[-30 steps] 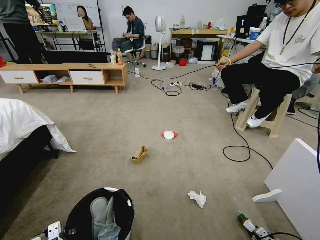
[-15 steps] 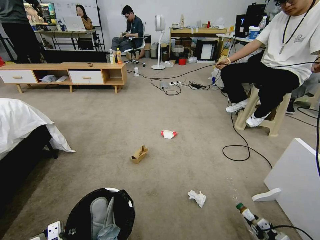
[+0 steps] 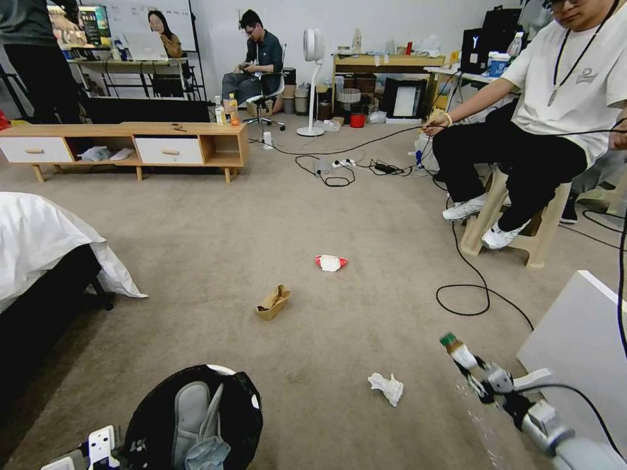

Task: Pick up the trash bin and place the garbage on the floor into it.

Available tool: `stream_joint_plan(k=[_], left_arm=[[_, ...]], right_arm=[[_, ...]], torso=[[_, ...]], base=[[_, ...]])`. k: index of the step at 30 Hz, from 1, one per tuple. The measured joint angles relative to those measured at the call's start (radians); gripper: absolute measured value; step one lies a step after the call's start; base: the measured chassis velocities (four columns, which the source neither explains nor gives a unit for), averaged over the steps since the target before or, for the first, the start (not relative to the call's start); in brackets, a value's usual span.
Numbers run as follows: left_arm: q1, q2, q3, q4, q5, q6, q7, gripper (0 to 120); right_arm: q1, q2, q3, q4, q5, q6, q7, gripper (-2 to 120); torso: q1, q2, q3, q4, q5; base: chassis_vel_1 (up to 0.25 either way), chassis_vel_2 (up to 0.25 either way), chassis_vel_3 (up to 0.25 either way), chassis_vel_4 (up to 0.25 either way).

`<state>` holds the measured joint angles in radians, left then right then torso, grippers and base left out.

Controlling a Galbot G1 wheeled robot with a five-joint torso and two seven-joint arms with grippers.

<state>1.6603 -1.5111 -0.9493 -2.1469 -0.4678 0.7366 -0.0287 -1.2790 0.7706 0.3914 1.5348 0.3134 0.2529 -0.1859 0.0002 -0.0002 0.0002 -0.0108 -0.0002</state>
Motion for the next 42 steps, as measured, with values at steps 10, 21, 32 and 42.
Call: stream_joint_plan(k=[10, 21, 32, 42], left_arm=[[-0.025, 0.033, -0.012, -0.003, -0.062, 0.0, -0.025, 2], [-0.055, 0.07, -0.008, -0.023, -0.127, 0.0, -0.05, 1], [-0.068, 0.088, 0.015, -0.028, -0.135, 0.0, -0.053, 1], [-0.074, 0.099, 0.015, -0.034, -0.135, 0.0, -0.051, 1]], right_arm=[[0.198, -0.061, -0.233, 0.303, 0.228, -0.105, 0.167, 30], [0.387, -0.082, -0.472, 0.5, 0.419, -0.19, 0.256, 29], [0.609, -0.009, -0.714, 0.517, 0.503, -0.183, 0.271, 29], [0.815, 0.113, -0.999, 0.434, 0.539, -0.18, 0.275, 29]], torso=[[0.0, 0.0, 0.0, 0.0003, -0.0001], [0.0, 0.0, 0.0, -0.0003, -0.0002], [0.0, 0.0, 0.0, 0.0, -0.0001], [0.0, 0.0, 0.0, -0.0001, 0.0]], base=[[0.0, 0.0, 0.0, 0.0], [0.0, 0.0, 0.0, 0.0], [0.0, 0.0, 0.0, 0.0], [0.0, 0.0, 0.0, 0.0]])
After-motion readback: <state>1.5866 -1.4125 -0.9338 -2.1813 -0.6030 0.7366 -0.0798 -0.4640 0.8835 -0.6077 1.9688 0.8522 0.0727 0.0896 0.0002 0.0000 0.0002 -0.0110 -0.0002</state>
